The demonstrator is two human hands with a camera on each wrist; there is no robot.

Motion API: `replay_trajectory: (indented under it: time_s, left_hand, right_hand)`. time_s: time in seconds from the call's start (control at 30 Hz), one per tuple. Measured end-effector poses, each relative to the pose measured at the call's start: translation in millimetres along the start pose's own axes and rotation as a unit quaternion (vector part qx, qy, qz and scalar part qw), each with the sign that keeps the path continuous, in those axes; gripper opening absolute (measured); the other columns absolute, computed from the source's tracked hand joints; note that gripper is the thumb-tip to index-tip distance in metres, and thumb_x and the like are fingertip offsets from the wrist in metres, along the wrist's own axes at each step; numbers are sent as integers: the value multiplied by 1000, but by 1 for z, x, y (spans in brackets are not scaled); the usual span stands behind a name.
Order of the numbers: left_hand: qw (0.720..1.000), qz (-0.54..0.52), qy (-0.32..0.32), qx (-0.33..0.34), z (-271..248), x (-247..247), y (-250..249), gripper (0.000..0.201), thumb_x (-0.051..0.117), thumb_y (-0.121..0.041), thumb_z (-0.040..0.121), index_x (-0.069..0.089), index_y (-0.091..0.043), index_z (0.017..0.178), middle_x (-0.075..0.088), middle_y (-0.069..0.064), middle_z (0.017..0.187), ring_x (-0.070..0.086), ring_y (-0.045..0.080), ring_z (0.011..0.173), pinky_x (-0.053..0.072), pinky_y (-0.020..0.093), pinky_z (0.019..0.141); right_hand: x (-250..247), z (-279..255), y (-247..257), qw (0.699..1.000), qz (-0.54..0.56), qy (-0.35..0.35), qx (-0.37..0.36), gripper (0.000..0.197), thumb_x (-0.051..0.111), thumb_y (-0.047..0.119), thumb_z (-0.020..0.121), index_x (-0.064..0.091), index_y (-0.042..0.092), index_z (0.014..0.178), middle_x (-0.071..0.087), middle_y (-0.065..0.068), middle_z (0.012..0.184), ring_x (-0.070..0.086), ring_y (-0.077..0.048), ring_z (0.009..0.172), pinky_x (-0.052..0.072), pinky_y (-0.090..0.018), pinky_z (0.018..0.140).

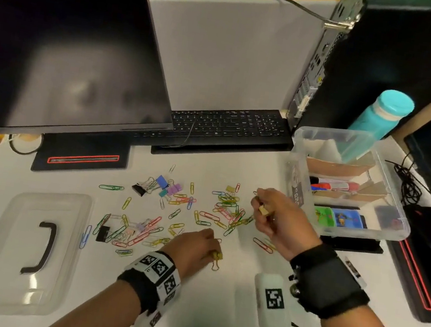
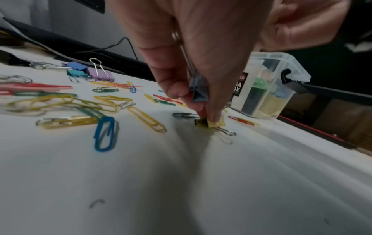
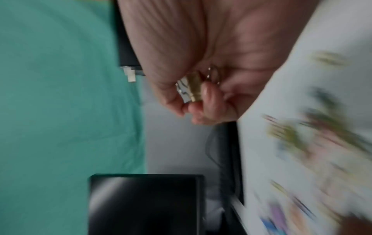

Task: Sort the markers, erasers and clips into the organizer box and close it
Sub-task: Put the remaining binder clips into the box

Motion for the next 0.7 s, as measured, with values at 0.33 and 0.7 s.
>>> replay_trajectory:
  time_s: [0.33, 0.7]
  left_hand:
    - [993, -98, -72, 6, -8, -12, 9, 17, 60, -28, 88, 68, -18, 100, 48, -13, 94, 54, 6, 85, 42, 16, 73]
    - [973, -88, -207, 42, 34, -122, -56, 7, 62, -21, 87, 66, -22, 92, 56, -10, 96, 56, 6, 81, 48, 18, 78]
  right_hand:
    - [-88, 72, 144, 867, -400, -294, -38, 43, 48, 36, 92, 62, 2, 115, 60, -18, 103, 58, -31, 94, 47, -41, 94]
    - [-134, -26, 108, 724, -559, -355, -193, 32, 48, 21, 93, 56, 10, 122, 54, -13, 132, 48, -29, 120, 38, -37, 102]
Point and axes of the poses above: each hand's wrist, its own z-axis towards the middle knuckle, its own x-axis out of the palm, y = z × x, the point moved 6 cm from there along z, towards the middle knuckle
